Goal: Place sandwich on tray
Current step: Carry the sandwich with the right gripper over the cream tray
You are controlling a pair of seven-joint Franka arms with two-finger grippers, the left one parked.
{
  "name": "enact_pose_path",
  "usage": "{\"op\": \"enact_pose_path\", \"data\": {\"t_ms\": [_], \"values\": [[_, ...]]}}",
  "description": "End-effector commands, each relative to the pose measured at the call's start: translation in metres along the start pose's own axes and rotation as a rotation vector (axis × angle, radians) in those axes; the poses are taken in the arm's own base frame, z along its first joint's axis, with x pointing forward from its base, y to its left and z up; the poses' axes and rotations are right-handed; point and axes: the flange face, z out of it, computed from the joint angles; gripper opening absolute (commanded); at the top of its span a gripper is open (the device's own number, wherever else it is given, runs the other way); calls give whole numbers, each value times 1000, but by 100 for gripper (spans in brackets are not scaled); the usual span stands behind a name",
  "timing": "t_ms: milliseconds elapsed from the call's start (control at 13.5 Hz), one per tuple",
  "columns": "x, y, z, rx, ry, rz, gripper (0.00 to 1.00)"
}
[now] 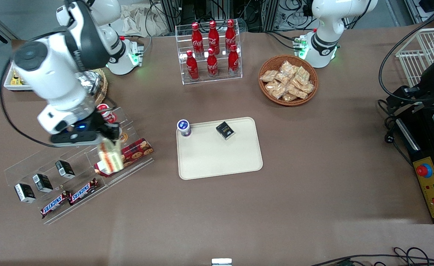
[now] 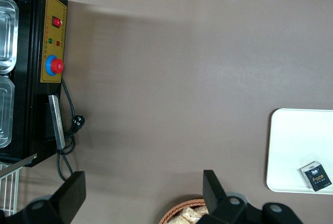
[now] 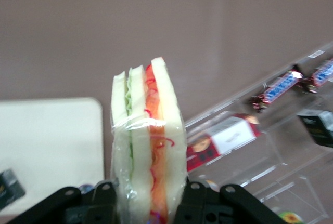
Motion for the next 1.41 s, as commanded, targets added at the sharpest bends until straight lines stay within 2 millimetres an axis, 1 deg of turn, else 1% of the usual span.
{"op": "enact_pose_path", "data": {"t_ms": [0,74,148,222,296,370,444,593,815,963,1037,1111,1185,1259,1333], "values": [[-6,-65,21,-11,-37,-139,32],[-10,-85,28,-12,-44,-179,27],[-12,-100,34,-10,-51,-221,27],[-16,-120,44,-5,-65,-277,24],[-21,-144,53,-3,-73,-339,17],[-28,-171,65,-5,-80,-404,17],[-32,-195,81,-5,-84,-447,17],[-24,-230,112,20,-32,-553,17],[-10,-258,176,48,34,-833,17],[-16,-273,211,65,73,-955,17],[-17,-274,229,64,90,-1012,17],[-19,-276,251,68,119,-1078,17],[-20,-278,267,73,166,-1137,17],[-21,-280,278,76,196,-1173,17],[-26,-286,279,85,200,-1181,17]]}}
